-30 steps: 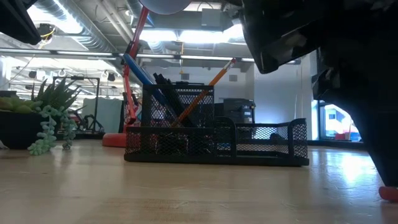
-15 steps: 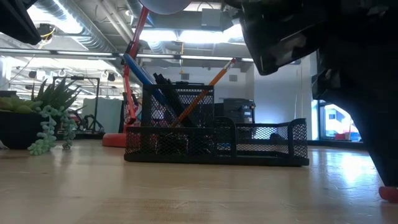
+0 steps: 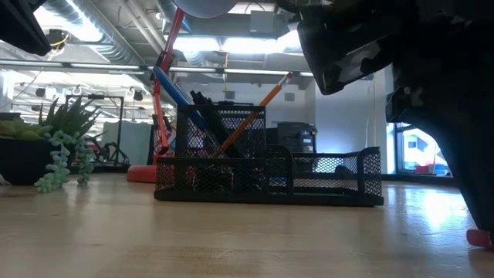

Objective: Pick and place office supplies into organizer
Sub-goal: Put the orange pencil into the desk organizer

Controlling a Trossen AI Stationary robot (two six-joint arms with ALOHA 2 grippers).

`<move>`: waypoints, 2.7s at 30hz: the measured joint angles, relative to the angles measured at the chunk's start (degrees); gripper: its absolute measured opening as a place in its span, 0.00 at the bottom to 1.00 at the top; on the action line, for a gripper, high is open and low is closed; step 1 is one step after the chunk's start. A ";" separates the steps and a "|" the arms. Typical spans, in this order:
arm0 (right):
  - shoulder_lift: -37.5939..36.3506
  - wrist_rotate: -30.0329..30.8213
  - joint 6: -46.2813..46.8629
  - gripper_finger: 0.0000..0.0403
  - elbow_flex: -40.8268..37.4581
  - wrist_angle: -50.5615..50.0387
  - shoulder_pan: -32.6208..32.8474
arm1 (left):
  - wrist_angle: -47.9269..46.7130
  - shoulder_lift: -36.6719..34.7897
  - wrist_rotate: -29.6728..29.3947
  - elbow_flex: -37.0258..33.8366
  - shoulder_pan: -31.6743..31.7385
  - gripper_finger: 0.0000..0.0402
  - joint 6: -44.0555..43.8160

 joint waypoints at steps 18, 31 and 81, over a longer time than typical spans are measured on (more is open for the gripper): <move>-0.02 1.50 1.73 0.04 0.22 -0.08 0.09 | 0.02 0.00 0.00 0.00 0.01 0.08 0.00; -2.39 5.26 1.80 0.04 1.05 -1.53 0.74 | 0.02 0.00 0.00 -0.02 0.00 0.08 0.00; -4.61 -0.76 13.41 0.09 6.14 -4.66 4.47 | 13.43 -0.02 10.12 -0.02 3.10 0.15 12.72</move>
